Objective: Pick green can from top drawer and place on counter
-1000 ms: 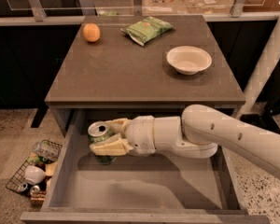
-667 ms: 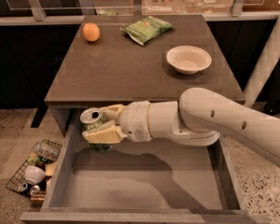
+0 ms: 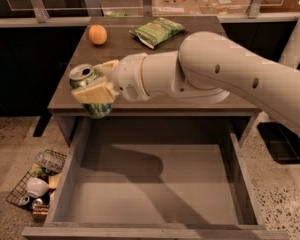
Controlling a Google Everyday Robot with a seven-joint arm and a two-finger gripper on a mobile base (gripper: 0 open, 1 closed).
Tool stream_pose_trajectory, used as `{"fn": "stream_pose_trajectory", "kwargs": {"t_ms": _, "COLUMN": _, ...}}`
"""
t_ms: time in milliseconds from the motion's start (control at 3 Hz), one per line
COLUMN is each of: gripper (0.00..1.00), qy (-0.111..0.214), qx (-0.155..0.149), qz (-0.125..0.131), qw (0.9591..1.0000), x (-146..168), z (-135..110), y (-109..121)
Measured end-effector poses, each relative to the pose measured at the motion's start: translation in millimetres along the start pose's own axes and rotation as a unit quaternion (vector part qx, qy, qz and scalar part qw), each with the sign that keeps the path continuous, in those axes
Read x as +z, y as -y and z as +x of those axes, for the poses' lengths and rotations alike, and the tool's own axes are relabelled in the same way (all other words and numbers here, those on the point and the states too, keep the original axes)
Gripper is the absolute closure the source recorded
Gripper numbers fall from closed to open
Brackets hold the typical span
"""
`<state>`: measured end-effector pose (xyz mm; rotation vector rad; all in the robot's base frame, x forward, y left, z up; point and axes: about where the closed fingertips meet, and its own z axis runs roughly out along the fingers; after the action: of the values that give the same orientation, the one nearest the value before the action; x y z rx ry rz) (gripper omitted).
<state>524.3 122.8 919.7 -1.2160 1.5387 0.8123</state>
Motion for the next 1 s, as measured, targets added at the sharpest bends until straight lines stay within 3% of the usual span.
{"fn": "stream_pose_trajectory", "kwargs": {"t_ms": 333, "gripper": 1.0, "qy": 0.005, "qx": -0.016, "qz": 0.002, "qw": 0.9999, "x": 12.5, "z": -37.9, "y": 30.2}}
{"fn": "stream_pose_trajectory", "kwargs": {"t_ms": 667, "gripper": 1.0, "qy": 0.011, "qx": -0.023, "qz": -0.007, "qw": 0.9997, "x": 36.3, "z": -56.2, "y": 63.8}}
{"fn": "stream_pose_trajectory", "kwargs": {"t_ms": 1000, "gripper": 1.0, "qy": 0.028, "qx": -0.02, "qz": -0.025, "qw": 0.9991, "x": 54.4, "z": -53.3, "y": 99.1}}
